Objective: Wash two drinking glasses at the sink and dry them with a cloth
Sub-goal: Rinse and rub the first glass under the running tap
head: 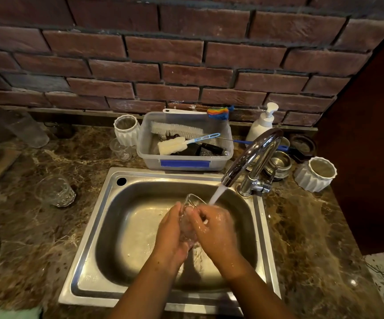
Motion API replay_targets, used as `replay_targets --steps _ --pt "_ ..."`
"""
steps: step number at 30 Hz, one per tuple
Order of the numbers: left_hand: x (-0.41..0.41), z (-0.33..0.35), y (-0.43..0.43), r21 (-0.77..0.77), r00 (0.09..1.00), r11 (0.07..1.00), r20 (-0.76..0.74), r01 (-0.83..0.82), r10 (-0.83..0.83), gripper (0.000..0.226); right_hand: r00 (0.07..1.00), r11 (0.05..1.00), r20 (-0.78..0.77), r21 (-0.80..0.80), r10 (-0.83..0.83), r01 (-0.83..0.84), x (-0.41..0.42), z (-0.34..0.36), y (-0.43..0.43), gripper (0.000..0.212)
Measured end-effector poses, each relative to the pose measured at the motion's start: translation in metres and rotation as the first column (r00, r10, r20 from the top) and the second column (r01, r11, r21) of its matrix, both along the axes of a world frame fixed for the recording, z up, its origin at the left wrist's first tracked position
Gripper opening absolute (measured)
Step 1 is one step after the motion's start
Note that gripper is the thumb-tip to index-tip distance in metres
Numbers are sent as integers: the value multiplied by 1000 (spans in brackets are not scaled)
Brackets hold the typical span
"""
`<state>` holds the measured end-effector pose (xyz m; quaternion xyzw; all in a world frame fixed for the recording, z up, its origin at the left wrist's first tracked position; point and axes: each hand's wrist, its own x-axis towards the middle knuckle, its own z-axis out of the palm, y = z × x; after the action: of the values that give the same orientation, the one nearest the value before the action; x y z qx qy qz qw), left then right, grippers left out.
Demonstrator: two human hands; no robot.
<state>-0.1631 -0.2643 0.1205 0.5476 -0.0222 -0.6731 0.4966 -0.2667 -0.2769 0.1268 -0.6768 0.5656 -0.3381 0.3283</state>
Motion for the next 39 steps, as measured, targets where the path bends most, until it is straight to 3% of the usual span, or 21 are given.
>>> replay_targets --steps 3,6,8,10,12,14,16,17,19,21,22,24,25,27,29,30,32,34,37,39 --pt "5 -2 -3 -123 994 992 97 -36 48 35 978 951 111 237 175 -197 -6 7 -2 37" --pt "3 0 -2 -76 998 996 -59 -39 35 42 918 910 -56 163 394 -381 -14 18 -7 27" --pt "5 5 -4 -2 978 998 -203 58 -58 49 853 881 -220 109 473 -460 -22 20 -12 25" --pt "7 8 -10 77 962 987 -246 139 -116 53 861 882 -193 119 470 -455 -31 18 -15 24" --pt "4 8 -17 87 982 988 -149 130 -116 45 926 909 57 176 373 -377 -33 16 -11 20" --pt "-3 5 -17 -82 980 987 156 137 -123 31 916 905 383 337 120 -260 -26 16 -8 17" --pt "-9 0 -10 -253 895 937 432 239 -112 27 880 849 463 504 -108 -160 -20 16 -9 18" --pt "-11 -1 -7 -284 891 925 441 254 -109 27 896 849 430 511 -115 -136 -19 16 -10 20" --pt "-6 -2 -9 -224 950 955 286 193 -125 29 947 910 301 354 109 -217 -25 17 -13 19" --pt "3 3 -16 -28 977 978 58 206 -204 36 921 905 8 183 390 -385 -29 18 -11 19" --pt "7 8 -19 41 969 969 -49 244 -242 38 889 890 -104 154 447 -429 -30 17 -11 20" --pt "8 10 -20 66 965 970 -141 234 -223 36 899 900 -97 143 427 -412 -28 14 -9 21" --pt "4 8 -18 46 981 983 -92 178 -173 34 935 919 7 177 356 -351 -25 13 -8 19" --pt "-4 -2 -15 -74 971 993 228 91 -72 29 950 915 313 377 22 -146 -14 17 -7 19" --pt "-10 -10 -12 -212 867 963 497 164 -38 23 888 829 405 558 -217 -51 -9 20 -10 20" --pt "-11 -8 -14 -194 849 964 526 180 -52 22 906 828 374 559 -197 -50 -10 21 -11 21" --pt "-5 -2 -21 -69 882 978 447 198 -147 24 949 886 312 451 -37 -113 -13 24 -13 23" --pt "5 8 -25 23 939 970 244 243 -241 34 944 930 268 255 194 -264 -20 24 -12 23" --pt "16 19 -28 70 947 959 -192 273 -256 27 909 911 -84 114 407 -397 -24 20 -9 21" --pt "16 14 -27 53 938 963 -248 262 -242 28 872 920 -301 70 387 -384 -20 18 -7 22"
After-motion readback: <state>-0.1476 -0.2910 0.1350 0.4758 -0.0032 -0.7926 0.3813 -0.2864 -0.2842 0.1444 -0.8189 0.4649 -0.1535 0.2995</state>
